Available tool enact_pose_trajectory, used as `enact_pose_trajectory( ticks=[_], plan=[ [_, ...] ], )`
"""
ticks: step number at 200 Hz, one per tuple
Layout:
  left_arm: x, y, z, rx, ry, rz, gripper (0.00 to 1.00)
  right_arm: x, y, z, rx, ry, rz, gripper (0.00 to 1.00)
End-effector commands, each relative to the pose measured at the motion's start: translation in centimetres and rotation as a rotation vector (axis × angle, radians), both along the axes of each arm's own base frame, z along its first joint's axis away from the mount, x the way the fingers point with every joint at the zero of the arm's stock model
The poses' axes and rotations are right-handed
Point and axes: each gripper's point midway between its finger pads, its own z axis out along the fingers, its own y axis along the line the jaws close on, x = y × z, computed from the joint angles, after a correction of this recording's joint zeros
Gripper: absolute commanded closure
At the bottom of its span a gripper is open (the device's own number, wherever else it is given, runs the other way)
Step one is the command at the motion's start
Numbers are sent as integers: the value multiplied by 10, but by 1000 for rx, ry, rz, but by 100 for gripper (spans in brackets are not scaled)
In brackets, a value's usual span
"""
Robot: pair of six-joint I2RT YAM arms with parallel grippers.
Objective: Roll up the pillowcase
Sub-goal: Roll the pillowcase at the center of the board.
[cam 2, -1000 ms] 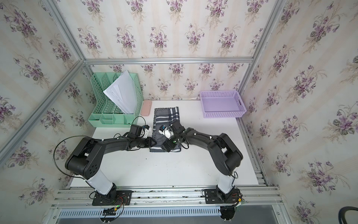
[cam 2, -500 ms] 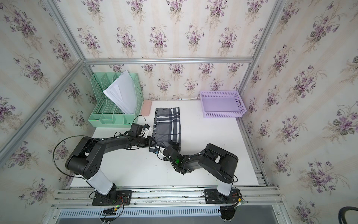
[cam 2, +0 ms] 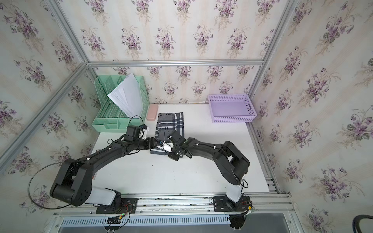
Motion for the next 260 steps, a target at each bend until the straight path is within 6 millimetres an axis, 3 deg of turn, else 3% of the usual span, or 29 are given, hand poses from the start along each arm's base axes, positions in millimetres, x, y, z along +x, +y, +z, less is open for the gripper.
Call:
enact_pose_trajectory(
  ticks=[1, 29, 71, 88, 107, 132, 156, 168, 178, 200, 214, 229, 239, 260],
  plan=[
    [-11, 10, 7, 10, -7, 40, 21, -58, -15, 9, 16, 509, 10, 100],
    [-18, 4, 18, -47, -69, 9, 14, -54, -7, 30, 122, 706, 36, 100],
    [-22, -12, 9, -131, -90, -62, 13, -35, -2, 38, 229, 884, 39, 100],
    [-18, -11, 0, -106, -71, -67, 14, -22, -4, 25, 222, 939, -11, 100],
    [-13, -11, -14, -83, -52, -66, 23, -11, -3, 10, 202, 926, -51, 100],
    [-9, -10, -42, -57, 16, -61, 40, 0, 0, -2, 180, 890, -92, 84],
    [-10, -7, -59, -30, 70, -44, 44, 18, 0, -13, 144, 803, -159, 62],
    [-11, -5, -64, -18, 87, -36, 49, 30, -1, -13, 137, 719, -194, 45],
    [-12, -3, -65, -7, 94, -31, 48, 40, -2, -5, 144, 635, -206, 21],
    [-12, -1, -64, 5, 95, -26, 47, 71, -7, 34, 195, 333, -277, 9],
    [-11, 0, -65, 14, 106, -23, 47, 86, -14, 61, 198, 34, -329, 0],
    [-9, -1, -66, 18, 123, -21, 47, 74, -19, 79, 147, -331, -304, 0],
    [-8, -2, -66, 14, 127, -23, 47, 49, -17, 82, 110, -531, -210, 0],
    [-7, -3, -66, 8, 127, -19, 47, 11, -17, 71, 57, -736, -102, 0]
  ],
)
